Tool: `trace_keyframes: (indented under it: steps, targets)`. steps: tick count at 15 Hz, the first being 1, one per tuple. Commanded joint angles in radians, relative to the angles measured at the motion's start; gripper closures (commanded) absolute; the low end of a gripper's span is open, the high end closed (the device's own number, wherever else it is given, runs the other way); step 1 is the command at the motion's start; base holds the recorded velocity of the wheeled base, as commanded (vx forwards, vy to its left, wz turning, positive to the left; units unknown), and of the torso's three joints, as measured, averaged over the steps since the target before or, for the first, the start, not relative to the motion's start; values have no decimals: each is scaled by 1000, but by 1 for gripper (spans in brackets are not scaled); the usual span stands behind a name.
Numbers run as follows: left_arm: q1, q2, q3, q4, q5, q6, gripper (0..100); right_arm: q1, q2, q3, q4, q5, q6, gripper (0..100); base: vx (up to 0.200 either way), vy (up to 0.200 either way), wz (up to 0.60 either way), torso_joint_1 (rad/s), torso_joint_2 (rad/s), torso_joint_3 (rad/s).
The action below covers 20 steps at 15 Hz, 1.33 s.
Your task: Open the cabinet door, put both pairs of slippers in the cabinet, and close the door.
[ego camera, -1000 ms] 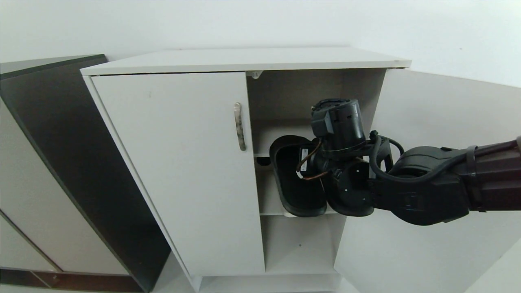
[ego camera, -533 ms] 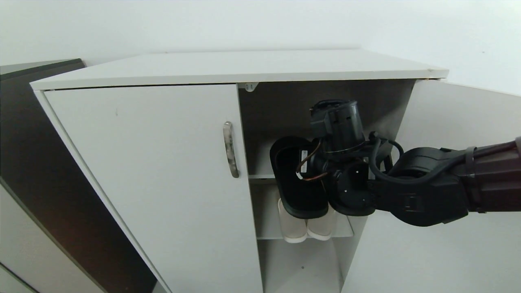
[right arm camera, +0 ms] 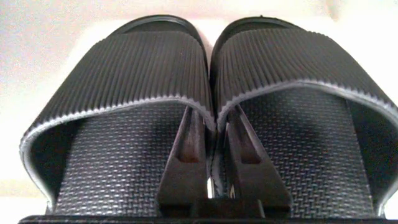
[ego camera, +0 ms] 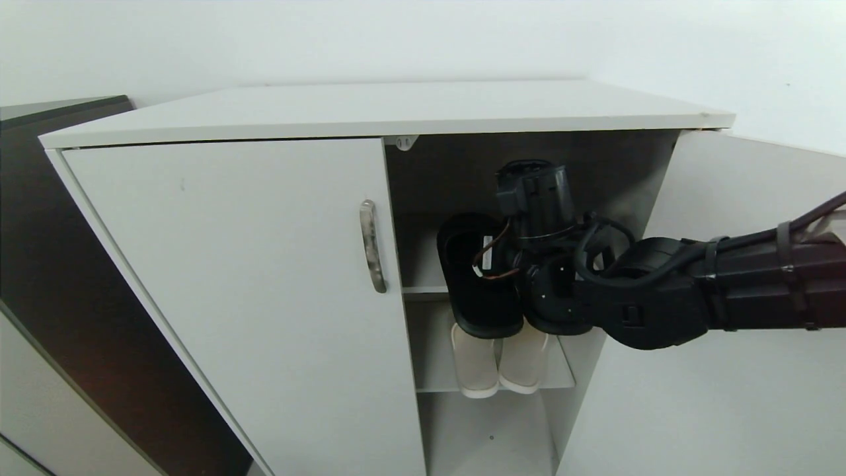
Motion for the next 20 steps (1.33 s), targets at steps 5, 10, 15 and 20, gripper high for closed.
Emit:
trace_keyframes:
  steps: [5,10,15,20]
  targets:
    - [0,0,0,0,0,-2,100,-60,108,-282,178,34,-23,100,0,0,0,0,0,0]
    - [0,0,0,0,0,-2,100,-82,169,-364,207,34,-21,100,0,0,0,0,0,0]
    - [0,1,0,0,0,-2,100,-86,186,-370,204,36,-20,100,0,0,0,0,0,0]
    - [0,1,0,0,0,-2,100,-86,203,-376,204,36,-18,100,0,0,0,0,0,0]
